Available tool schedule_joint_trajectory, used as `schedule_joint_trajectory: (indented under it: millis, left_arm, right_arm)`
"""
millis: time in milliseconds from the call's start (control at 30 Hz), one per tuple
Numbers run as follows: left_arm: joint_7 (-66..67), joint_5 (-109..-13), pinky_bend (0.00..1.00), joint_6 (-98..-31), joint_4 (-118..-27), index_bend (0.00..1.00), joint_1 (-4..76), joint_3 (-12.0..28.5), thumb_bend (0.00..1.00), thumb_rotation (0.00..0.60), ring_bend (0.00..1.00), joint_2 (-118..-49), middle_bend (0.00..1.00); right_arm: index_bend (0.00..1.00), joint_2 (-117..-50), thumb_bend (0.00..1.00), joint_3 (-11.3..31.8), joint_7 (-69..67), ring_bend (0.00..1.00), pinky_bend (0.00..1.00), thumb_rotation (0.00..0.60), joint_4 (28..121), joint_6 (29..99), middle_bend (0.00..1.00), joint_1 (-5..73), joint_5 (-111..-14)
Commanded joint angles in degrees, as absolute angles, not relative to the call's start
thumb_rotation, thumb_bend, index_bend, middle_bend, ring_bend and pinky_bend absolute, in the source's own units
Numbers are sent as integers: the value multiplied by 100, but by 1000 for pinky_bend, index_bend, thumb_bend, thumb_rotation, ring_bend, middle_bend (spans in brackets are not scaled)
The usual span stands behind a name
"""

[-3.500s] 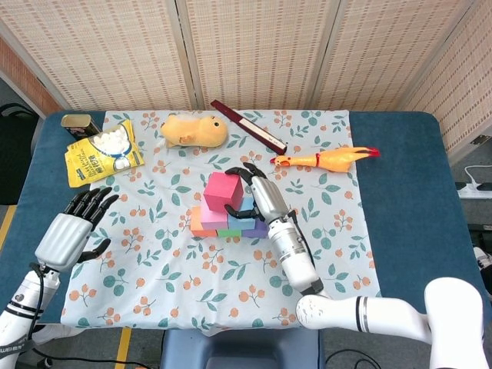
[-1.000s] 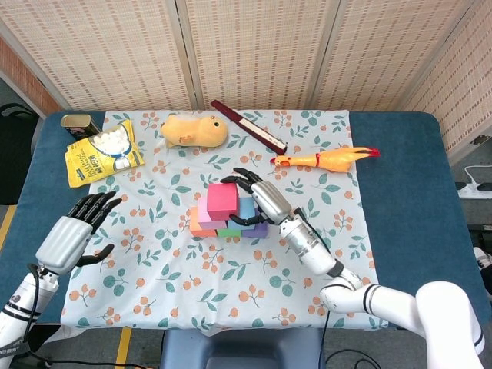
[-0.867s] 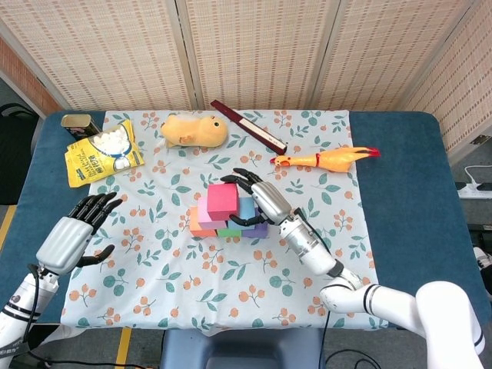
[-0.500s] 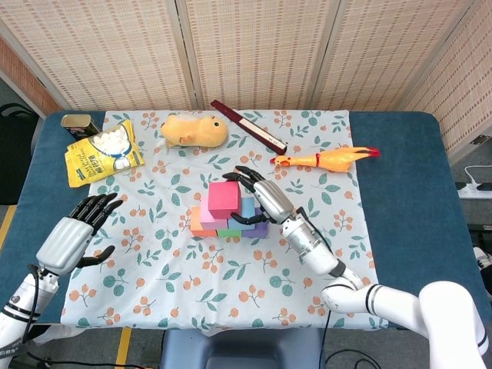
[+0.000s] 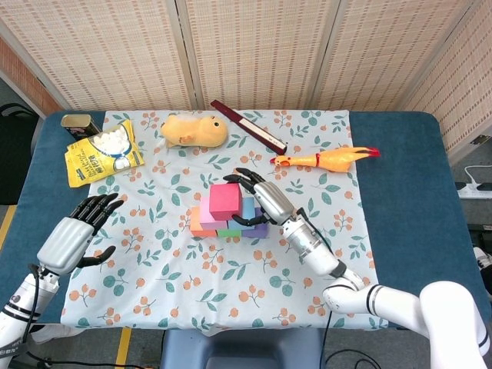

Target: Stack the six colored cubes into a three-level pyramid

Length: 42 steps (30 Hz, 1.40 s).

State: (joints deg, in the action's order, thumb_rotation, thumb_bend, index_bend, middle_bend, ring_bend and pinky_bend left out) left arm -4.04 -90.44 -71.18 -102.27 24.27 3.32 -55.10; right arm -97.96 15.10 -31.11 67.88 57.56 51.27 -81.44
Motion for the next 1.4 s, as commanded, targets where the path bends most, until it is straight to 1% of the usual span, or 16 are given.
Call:
schedule_joint_trajectory:
  millis: [33, 200, 367, 467, 500, 600, 700, 800, 867, 1100, 1300, 1400]
  left_arm:
    - [-412, -9051, 88, -7123, -10231, 24, 2424, 332, 323, 600, 0, -5505, 0]
    - [-436, -9058, 88, -7127, -10226, 23, 2422, 338, 322, 600, 0, -5503, 0]
    - [-444, -9063, 84, -7123, -10220, 22, 2423, 336, 324, 600, 0, -5507, 0]
    - [-447, -9062, 83, -7126, -10223, 21, 2422, 341, 322, 600, 0, -5504, 0]
    - [-447, -9067, 83, -7134, -10229, 21, 2419, 343, 322, 600, 0, -5499, 0]
    - [-446, -9072, 83, -7136, -10236, 19, 2419, 345, 323, 600, 0, -5494, 0]
    - [-440, -9073, 83, -7143, -10248, 18, 2417, 351, 323, 600, 0, -5488, 0]
    - [-440, -9076, 83, -7160, -10257, 17, 2411, 357, 322, 600, 0, -5486, 0]
    - [-435, -9082, 83, -7163, -10265, 16, 2407, 355, 322, 600, 0, -5479, 0]
    - [-426, -9095, 83, -7174, -10311, 14, 2401, 359, 322, 600, 0, -5441, 0]
    - [-401, -9074, 83, -7134, -10369, 14, 2413, 366, 323, 600, 0, -5399, 0]
    - [-375, -9056, 83, -7149, -10394, 13, 2402, 375, 322, 600, 0, -5380, 0]
  right_arm:
    - [163, -9801, 202, 1516, -3092, 43, 107, 600, 6797, 5753, 261, 5130, -8130]
    - [151, -9788, 202, 1493, -3051, 43, 107, 600, 6815, 5743, 261, 5123, -8134]
    - [81, -9766, 202, 1480, -3035, 32, 102, 600, 6833, 5728, 260, 5118, -8133]
    - [6, -9738, 202, 1473, -3027, 7, 87, 600, 6868, 5705, 237, 5113, -8123]
    - [0, -9709, 202, 1454, -3017, 2, 82, 600, 6894, 5670, 222, 5110, -8119]
    - [0, -9658, 188, 1450, -3000, 0, 64, 600, 6967, 5614, 170, 5106, -8088]
    - [0, -9599, 109, 1453, -2922, 0, 40, 600, 7041, 5576, 132, 5099, -8054]
    - [0, -9528, 40, 1492, -2838, 0, 24, 600, 7155, 5548, 113, 5093, -7991]
    - [0, -9461, 24, 1534, -2765, 0, 20, 600, 7263, 5538, 108, 5091, -7945]
    - [0, -8927, 3, 1724, -2154, 0, 13, 600, 8027, 5167, 108, 5168, -7548]
    - [0, -8393, 0, 1871, -1201, 0, 12, 600, 8681, 4541, 108, 5392, -6779]
    - [0, -8179, 0, 1980, -902, 0, 10, 600, 8997, 4354, 107, 5492, -6323]
